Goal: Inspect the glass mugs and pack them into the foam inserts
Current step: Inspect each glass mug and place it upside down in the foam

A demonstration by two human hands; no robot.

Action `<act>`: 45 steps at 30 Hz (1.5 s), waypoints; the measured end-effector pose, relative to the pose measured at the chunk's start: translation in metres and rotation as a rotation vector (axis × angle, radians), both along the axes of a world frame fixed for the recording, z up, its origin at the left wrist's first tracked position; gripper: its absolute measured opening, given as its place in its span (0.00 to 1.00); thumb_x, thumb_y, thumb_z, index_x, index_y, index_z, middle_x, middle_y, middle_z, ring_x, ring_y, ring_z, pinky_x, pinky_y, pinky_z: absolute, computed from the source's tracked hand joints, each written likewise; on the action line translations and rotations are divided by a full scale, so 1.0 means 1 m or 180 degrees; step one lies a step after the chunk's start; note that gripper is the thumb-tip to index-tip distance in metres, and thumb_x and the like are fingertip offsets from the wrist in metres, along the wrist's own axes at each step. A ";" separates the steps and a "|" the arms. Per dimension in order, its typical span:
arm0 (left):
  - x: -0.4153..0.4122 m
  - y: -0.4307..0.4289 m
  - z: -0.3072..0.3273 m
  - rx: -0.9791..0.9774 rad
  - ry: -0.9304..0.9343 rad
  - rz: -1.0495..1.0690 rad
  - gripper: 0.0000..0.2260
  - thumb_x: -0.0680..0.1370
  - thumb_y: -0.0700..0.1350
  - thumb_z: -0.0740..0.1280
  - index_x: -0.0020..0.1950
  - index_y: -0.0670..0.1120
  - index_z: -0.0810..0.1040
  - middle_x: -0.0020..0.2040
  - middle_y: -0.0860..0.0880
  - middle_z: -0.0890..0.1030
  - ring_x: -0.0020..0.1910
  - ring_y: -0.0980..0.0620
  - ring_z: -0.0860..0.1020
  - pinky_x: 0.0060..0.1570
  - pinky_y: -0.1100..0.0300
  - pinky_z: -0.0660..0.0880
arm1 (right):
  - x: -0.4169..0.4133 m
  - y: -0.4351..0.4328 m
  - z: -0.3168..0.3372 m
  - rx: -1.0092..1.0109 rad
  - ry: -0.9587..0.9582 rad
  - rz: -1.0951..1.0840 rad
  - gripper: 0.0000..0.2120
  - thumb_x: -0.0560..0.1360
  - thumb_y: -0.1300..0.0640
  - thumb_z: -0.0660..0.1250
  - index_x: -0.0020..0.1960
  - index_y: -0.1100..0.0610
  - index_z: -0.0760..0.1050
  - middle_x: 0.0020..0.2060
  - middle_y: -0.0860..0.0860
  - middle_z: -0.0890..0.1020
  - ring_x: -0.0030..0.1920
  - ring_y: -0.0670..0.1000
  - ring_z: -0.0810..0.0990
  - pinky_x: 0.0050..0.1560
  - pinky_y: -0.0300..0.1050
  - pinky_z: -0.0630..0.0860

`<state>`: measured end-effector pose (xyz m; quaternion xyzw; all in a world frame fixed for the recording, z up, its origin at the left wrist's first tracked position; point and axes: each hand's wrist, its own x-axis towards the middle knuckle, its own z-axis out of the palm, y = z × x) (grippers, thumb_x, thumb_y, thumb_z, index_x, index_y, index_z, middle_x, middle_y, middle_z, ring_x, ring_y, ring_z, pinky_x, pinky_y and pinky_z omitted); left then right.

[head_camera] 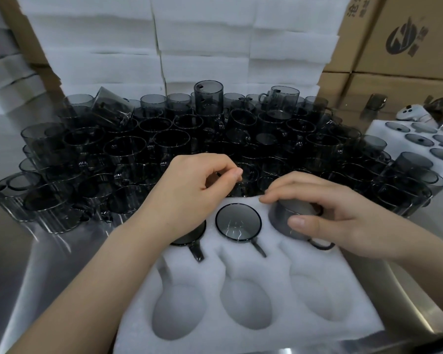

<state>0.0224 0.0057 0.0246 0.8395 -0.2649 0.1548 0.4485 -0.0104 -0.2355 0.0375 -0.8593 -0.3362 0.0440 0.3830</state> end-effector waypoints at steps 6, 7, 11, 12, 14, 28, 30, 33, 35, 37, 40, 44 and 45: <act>0.001 -0.001 -0.002 0.0090 -0.0005 -0.0036 0.11 0.77 0.52 0.62 0.43 0.49 0.82 0.36 0.51 0.82 0.37 0.50 0.81 0.42 0.47 0.78 | -0.001 0.001 0.008 -0.0206 -0.0212 0.0027 0.13 0.77 0.58 0.63 0.61 0.52 0.77 0.58 0.47 0.75 0.62 0.52 0.74 0.61 0.41 0.70; 0.001 -0.001 -0.002 0.0067 0.0010 -0.0034 0.11 0.77 0.52 0.62 0.43 0.49 0.82 0.37 0.51 0.82 0.38 0.50 0.81 0.42 0.47 0.78 | -0.002 0.002 0.005 -0.0345 -0.0369 0.0033 0.13 0.77 0.58 0.64 0.60 0.52 0.76 0.58 0.47 0.74 0.62 0.53 0.73 0.61 0.43 0.70; 0.001 -0.001 -0.001 0.0080 0.0003 -0.0028 0.11 0.77 0.52 0.62 0.43 0.50 0.82 0.37 0.52 0.82 0.38 0.50 0.81 0.42 0.47 0.78 | -0.007 0.004 -0.009 -0.0857 -0.0942 0.0100 0.14 0.79 0.55 0.59 0.63 0.52 0.74 0.58 0.47 0.71 0.61 0.53 0.70 0.60 0.46 0.69; 0.000 -0.001 -0.001 0.0096 -0.0009 -0.0023 0.11 0.78 0.52 0.62 0.43 0.50 0.82 0.37 0.52 0.82 0.38 0.50 0.81 0.42 0.47 0.78 | -0.008 0.004 -0.011 -0.0914 -0.0962 0.0080 0.15 0.79 0.53 0.58 0.64 0.52 0.74 0.58 0.47 0.70 0.61 0.53 0.69 0.60 0.46 0.68; 0.000 -0.001 -0.001 0.0107 -0.0027 -0.0018 0.11 0.78 0.52 0.62 0.43 0.50 0.82 0.36 0.52 0.82 0.37 0.51 0.81 0.41 0.47 0.78 | -0.009 0.003 -0.012 -0.1060 -0.0992 0.0069 0.18 0.80 0.50 0.56 0.67 0.52 0.72 0.62 0.46 0.69 0.65 0.51 0.67 0.63 0.47 0.68; 0.000 -0.003 -0.001 0.0222 -0.0021 -0.0069 0.12 0.78 0.52 0.62 0.42 0.49 0.82 0.35 0.52 0.81 0.37 0.49 0.80 0.41 0.50 0.76 | -0.014 0.005 -0.008 -0.2328 -0.0684 0.0283 0.36 0.75 0.26 0.38 0.75 0.39 0.27 0.73 0.33 0.29 0.73 0.38 0.28 0.75 0.47 0.31; 0.001 -0.003 -0.001 0.0255 -0.0030 -0.0068 0.12 0.78 0.52 0.62 0.42 0.49 0.82 0.35 0.52 0.81 0.37 0.50 0.79 0.41 0.50 0.75 | -0.011 0.005 -0.007 -0.2151 -0.0478 0.0341 0.34 0.76 0.28 0.38 0.76 0.38 0.31 0.74 0.31 0.32 0.74 0.37 0.30 0.75 0.47 0.31; 0.001 -0.001 -0.001 0.0277 -0.0018 -0.0070 0.11 0.77 0.52 0.63 0.42 0.50 0.82 0.36 0.55 0.81 0.38 0.53 0.79 0.41 0.55 0.74 | -0.005 0.009 -0.003 -0.1265 -0.0319 0.0051 0.24 0.81 0.39 0.49 0.75 0.37 0.52 0.76 0.31 0.54 0.76 0.34 0.48 0.77 0.40 0.42; 0.002 -0.002 -0.001 0.0430 0.0078 -0.0149 0.07 0.76 0.53 0.67 0.42 0.52 0.82 0.39 0.57 0.81 0.40 0.55 0.79 0.43 0.55 0.76 | 0.004 0.014 0.003 -0.0356 -0.0700 -0.0573 0.17 0.80 0.51 0.58 0.67 0.39 0.69 0.66 0.35 0.73 0.69 0.33 0.68 0.72 0.34 0.60; 0.003 -0.003 -0.001 0.0705 0.0239 -0.0197 0.04 0.73 0.53 0.72 0.43 0.54 0.82 0.42 0.58 0.79 0.41 0.58 0.78 0.45 0.53 0.76 | 0.022 0.019 0.015 0.0248 -0.1191 -0.1291 0.16 0.79 0.62 0.62 0.58 0.44 0.78 0.55 0.39 0.82 0.56 0.36 0.78 0.61 0.31 0.71; 0.003 -0.003 0.000 0.0940 0.0371 -0.0197 0.04 0.71 0.53 0.73 0.43 0.57 0.81 0.43 0.58 0.77 0.43 0.60 0.76 0.48 0.53 0.76 | 0.070 0.022 0.042 0.0303 -0.1589 -0.2189 0.16 0.75 0.64 0.63 0.57 0.51 0.81 0.50 0.46 0.83 0.49 0.44 0.79 0.53 0.34 0.71; 0.002 -0.003 0.001 0.1010 0.0320 -0.0193 0.03 0.72 0.51 0.74 0.44 0.56 0.82 0.42 0.58 0.78 0.46 0.59 0.74 0.50 0.54 0.74 | 0.142 0.020 0.070 -0.0613 -0.1073 -0.2440 0.27 0.75 0.55 0.66 0.73 0.56 0.67 0.71 0.53 0.71 0.71 0.53 0.68 0.68 0.42 0.62; 0.002 -0.003 0.000 0.1027 0.0298 -0.0185 0.03 0.72 0.51 0.74 0.44 0.57 0.82 0.41 0.58 0.78 0.46 0.59 0.74 0.51 0.54 0.74 | 0.156 0.020 0.071 -0.0776 -0.0822 -0.2454 0.31 0.75 0.52 0.67 0.76 0.55 0.63 0.73 0.54 0.68 0.73 0.54 0.65 0.71 0.46 0.61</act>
